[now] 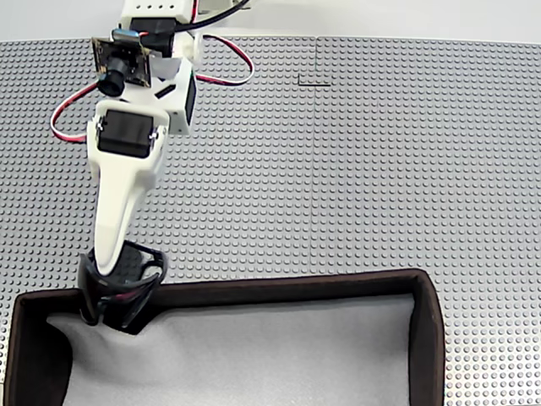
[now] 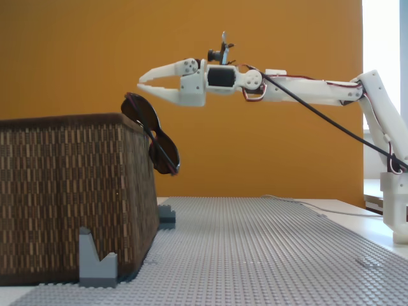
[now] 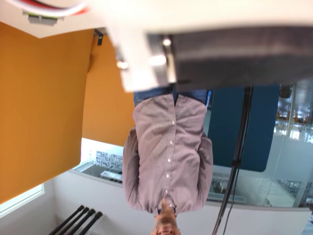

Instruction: Grasp a glasses and put it in the bin.

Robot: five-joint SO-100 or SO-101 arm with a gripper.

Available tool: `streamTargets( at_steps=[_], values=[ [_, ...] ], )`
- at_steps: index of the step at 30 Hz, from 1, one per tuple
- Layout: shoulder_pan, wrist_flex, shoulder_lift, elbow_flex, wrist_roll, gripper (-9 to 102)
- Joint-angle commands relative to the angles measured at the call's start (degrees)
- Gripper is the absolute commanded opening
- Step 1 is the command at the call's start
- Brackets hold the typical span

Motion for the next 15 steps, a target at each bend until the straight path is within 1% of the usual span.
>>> streamTargets(
  at_steps=[1, 6, 8, 9, 10, 13, 15],
  values=[
    [-0.5, -4.7, 4.2, 0.7, 0.7, 0],
    [-3.3, -8.9, 4.0, 1.0, 0.3, 0],
    [-3.1, -7.8, 7.2, 2.0, 0.7, 0],
    [-2.5, -6.1, 9.3, 3.0, 1.3, 0],
    [-1.8, -2.6, 11.7, 4.0, 2.3, 0],
    [0.2, 12.7, 19.0, 7.5, 7.0, 0],
    [0.9, 17.9, 22.5, 11.4, 8.5, 0]
  ],
)
